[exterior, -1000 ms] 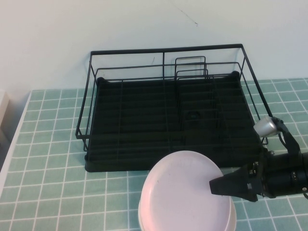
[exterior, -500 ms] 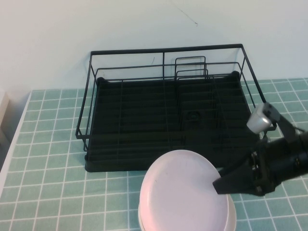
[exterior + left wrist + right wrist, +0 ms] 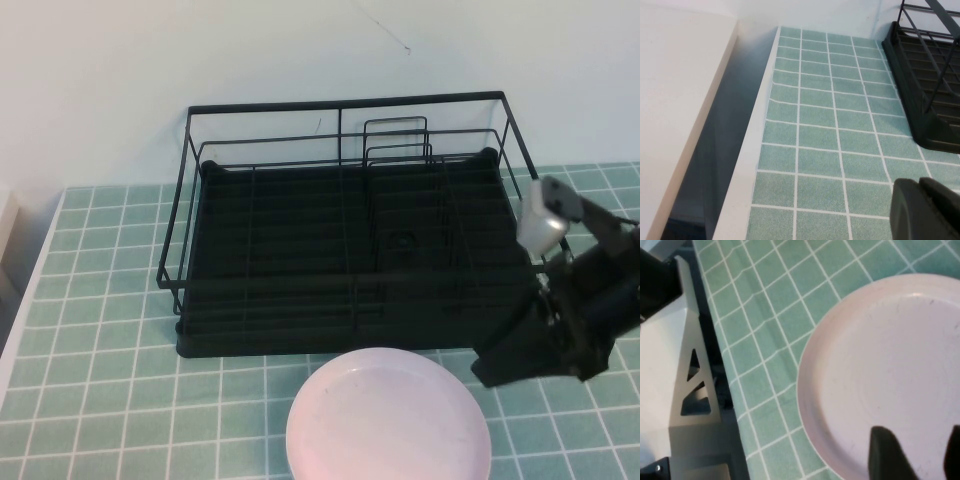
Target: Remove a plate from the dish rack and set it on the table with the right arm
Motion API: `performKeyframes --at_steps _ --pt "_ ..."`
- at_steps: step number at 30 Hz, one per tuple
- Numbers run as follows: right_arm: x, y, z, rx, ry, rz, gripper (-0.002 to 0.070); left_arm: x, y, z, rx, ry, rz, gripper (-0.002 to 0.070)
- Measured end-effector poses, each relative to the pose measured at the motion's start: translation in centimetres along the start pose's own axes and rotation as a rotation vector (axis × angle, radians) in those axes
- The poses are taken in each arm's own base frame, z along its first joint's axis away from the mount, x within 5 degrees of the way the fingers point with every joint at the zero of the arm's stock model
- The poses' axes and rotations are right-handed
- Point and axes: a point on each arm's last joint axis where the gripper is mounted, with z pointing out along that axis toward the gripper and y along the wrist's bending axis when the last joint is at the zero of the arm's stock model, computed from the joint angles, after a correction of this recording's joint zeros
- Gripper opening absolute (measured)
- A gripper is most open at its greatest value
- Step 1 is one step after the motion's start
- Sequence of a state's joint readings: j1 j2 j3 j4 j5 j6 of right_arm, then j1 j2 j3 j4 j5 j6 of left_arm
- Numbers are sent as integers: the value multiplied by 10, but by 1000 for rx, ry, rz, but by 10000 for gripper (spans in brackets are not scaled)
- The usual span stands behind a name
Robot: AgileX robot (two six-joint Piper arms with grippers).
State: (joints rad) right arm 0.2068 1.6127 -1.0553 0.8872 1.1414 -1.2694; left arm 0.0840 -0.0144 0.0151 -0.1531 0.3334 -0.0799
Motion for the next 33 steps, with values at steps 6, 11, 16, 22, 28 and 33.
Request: performKeyframes --at_steps 6,11,16,22,28,33 --pt "-30 16 -28 39 -71 -93 44 0 0 0 0 0 0 -3" --pt "-40 64 -68 226 -217 -220 15 0 0 0 0 0 0 -3" --pt "-23 120 -99 450 -383 -319 12 0 0 0 0 0 0 -3" --pt "19 173 -110 598 -513 -394 11 0 0 0 0 0 0 -3" --pt "62 204 -100 622 -568 -428 11 0 0 0 0 0 0 -3" --pt "90 221 -88 575 -479 -455 11 0 0 0 0 0 0 -3"
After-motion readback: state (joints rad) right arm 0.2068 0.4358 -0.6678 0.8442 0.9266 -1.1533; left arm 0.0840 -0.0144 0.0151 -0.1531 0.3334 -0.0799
